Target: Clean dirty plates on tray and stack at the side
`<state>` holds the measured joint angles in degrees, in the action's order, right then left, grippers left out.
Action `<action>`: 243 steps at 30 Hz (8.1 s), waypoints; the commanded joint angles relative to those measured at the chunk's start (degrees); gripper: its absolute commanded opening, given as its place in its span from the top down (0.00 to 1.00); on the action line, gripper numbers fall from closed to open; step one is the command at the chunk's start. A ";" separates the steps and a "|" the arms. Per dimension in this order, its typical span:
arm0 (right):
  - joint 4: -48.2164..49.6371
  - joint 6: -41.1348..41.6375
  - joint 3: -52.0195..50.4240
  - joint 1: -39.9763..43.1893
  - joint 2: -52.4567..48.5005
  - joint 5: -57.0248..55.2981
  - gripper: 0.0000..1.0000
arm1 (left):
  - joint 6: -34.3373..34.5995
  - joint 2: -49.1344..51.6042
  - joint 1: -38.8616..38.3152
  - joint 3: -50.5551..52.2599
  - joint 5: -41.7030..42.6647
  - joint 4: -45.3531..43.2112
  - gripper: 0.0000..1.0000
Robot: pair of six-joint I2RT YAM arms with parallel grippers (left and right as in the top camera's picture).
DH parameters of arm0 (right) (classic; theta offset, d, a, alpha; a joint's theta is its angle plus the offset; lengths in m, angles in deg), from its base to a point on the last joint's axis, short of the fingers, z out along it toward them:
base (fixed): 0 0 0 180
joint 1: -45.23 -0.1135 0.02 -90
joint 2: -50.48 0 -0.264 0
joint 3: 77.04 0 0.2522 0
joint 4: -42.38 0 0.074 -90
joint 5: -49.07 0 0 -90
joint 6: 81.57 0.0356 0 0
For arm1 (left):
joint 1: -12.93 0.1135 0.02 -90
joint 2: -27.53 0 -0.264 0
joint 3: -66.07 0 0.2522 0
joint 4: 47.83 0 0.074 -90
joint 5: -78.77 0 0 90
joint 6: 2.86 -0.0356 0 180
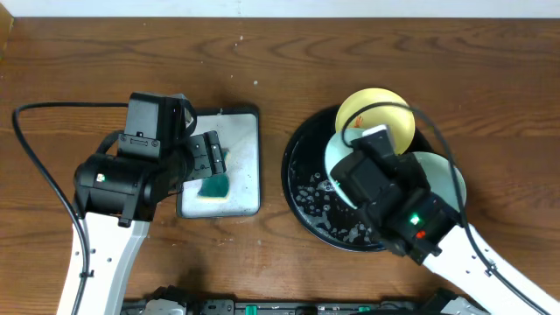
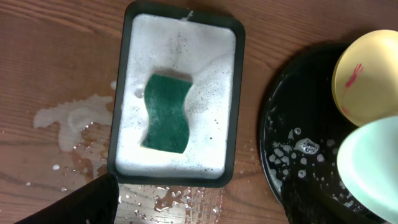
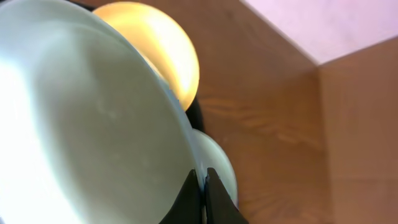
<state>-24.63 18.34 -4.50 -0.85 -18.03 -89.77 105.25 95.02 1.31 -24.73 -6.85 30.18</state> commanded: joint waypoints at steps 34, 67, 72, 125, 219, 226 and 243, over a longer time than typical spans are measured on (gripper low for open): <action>12.46 8.11 2.40 89.92 -14.49 68.35 0.99 | -0.28 -0.13 0.31 -0.11 0.13 0.17 0.16; 0.09 -0.09 -2.27 68.02 -12.68 48.85 0.11 | -0.31 -0.13 0.31 -0.11 0.15 0.17 0.16; 8.11 -0.09 -8.55 67.41 -14.58 57.40 0.43 | -0.31 -0.13 0.31 -0.11 0.15 0.17 0.16; -0.11 -7.32 -0.28 40.79 0.50 61.33 0.46 | 0.15 0.87 0.28 0.11 0.15 -0.28 0.16; 9.49 4.85 -11.41 42.64 -27.23 62.27 0.99 | 19.26 28.28 -31.52 1.81 9.62 -20.72 0.93; 8.90 4.81 -11.41 42.62 -27.23 61.07 0.99 | 23.12 37.53 -36.87 1.81 16.94 -27.85 0.93; 8.48 4.81 -11.41 42.62 -27.23 61.11 0.99 | 22.69 51.87 -38.86 1.79 -15.56 -18.93 0.93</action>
<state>-16.81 21.47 -15.51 41.77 -44.02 -24.84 127.66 142.95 -38.62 -25.95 1.72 6.29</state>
